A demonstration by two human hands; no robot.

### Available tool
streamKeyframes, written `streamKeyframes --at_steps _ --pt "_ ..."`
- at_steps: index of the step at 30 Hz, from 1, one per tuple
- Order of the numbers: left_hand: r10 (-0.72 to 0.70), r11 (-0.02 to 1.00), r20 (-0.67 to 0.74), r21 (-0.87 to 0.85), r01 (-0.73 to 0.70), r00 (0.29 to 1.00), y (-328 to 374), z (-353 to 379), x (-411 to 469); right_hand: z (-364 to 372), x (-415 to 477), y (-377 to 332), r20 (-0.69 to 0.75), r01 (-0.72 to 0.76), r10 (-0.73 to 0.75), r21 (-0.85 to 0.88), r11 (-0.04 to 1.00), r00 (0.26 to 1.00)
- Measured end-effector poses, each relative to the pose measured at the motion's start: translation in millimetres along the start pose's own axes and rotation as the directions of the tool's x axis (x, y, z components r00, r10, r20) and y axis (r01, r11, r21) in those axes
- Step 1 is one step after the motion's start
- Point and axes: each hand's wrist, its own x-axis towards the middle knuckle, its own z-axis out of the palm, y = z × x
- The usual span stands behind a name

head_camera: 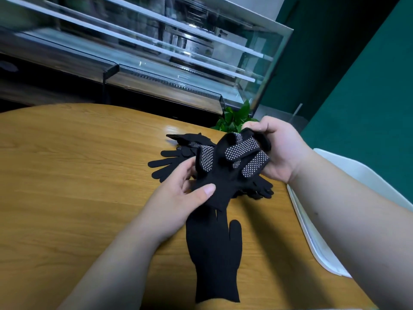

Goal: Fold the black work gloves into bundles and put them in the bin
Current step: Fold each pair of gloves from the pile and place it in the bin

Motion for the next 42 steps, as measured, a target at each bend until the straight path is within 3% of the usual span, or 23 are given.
streamKeyframes --at_steps 3,5,7,9,12,15,19,22,24,30,34,42 --pt "-0.019 0.985 -0.08 -0.174 0.005 0.997 9.5 3.4 -1.6 7.8 -0.4 4.1 0.041 -0.154 0.154 -0.022 0.988 0.987" --pt "-0.113 0.953 -0.071 -0.29 0.088 0.991 13.5 2.9 -2.2 9.3 1.2 10.3 0.006 -0.215 0.215 -0.022 0.976 0.977" --pt "-0.22 0.863 -0.013 -0.47 0.188 0.975 16.2 0.8 -2.2 12.5 1.7 18.8 -0.008 -0.203 0.204 0.057 0.978 0.979" --pt "-0.316 0.765 -0.022 -0.598 0.241 0.949 15.5 -2.9 0.6 17.2 -1.2 30.5 0.067 -0.189 0.183 0.112 0.975 0.981" --pt "-0.406 0.625 -0.065 -0.748 0.226 0.911 16.5 -10.7 1.8 29.9 -6.1 49.8 0.158 -0.145 0.127 0.108 0.984 0.979" --pt "-0.408 0.554 -0.064 -0.81 0.191 0.911 18.4 -11.1 1.9 42.7 -8.0 63.5 0.039 -0.102 0.102 0.003 0.995 0.994" --pt "-0.334 0.639 -0.109 -0.756 0.14 0.936 16.7 -8.2 2.6 45.2 -9.2 73.9 -0.204 -0.337 0.289 -0.269 0.902 0.935" --pt "-0.308 0.644 -0.158 -0.76 0.084 0.938 14.0 -8.3 4.2 43.1 -14.4 76.8 -0.243 -0.451 0.389 -0.309 0.837 0.889" --pt "-0.296 0.655 -0.146 -0.75 0.089 0.944 14.3 -7.7 4.3 42.2 -16.2 78.4 -0.21 -0.404 0.354 -0.293 0.866 0.911" --pt "-0.34 0.658 -0.144 -0.743 0.126 0.929 13.8 -8.0 2.6 36.9 -18.6 66.5 -0.277 -0.07 0.039 -0.105 0.992 0.96" --pt "-0.357 0.711 -0.141 -0.683 0.17 0.923 14.9 -8.8 2.2 28.3 -23.8 57.3 -0.278 0.01 0.0 0.032 0.999 0.961" --pt "-0.435 0.811 -0.222 -0.518 0.272 0.873 0.8 -9.6 5.7 -17.0 -47.1 50.8 -0.317 0.032 -0.001 0.092 0.995 0.948"
